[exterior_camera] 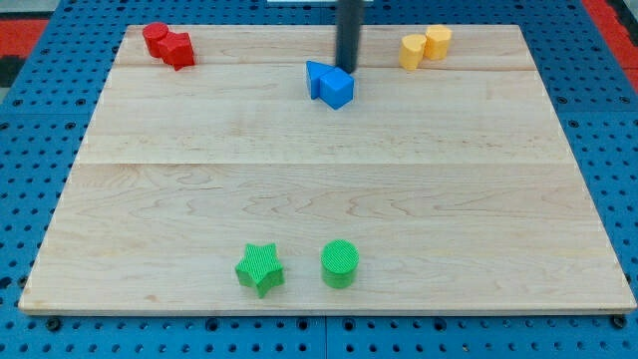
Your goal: Push the blue cube vertically to the green circle
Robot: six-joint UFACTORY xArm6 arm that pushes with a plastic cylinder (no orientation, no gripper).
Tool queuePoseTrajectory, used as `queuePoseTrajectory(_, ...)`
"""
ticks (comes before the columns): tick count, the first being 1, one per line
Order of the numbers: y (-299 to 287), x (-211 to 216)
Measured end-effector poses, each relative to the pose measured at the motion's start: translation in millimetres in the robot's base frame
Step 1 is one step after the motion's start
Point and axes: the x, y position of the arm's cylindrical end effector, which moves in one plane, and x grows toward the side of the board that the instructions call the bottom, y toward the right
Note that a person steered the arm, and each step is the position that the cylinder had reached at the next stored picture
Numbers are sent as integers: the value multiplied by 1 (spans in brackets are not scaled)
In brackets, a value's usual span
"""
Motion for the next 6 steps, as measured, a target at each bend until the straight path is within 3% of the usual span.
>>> queuePoseTrajectory(1, 10, 26)
queuePoseTrajectory(2, 50, 16)
queuePoseTrajectory(3, 53, 21)
queuePoseTrajectory(6, 11, 160)
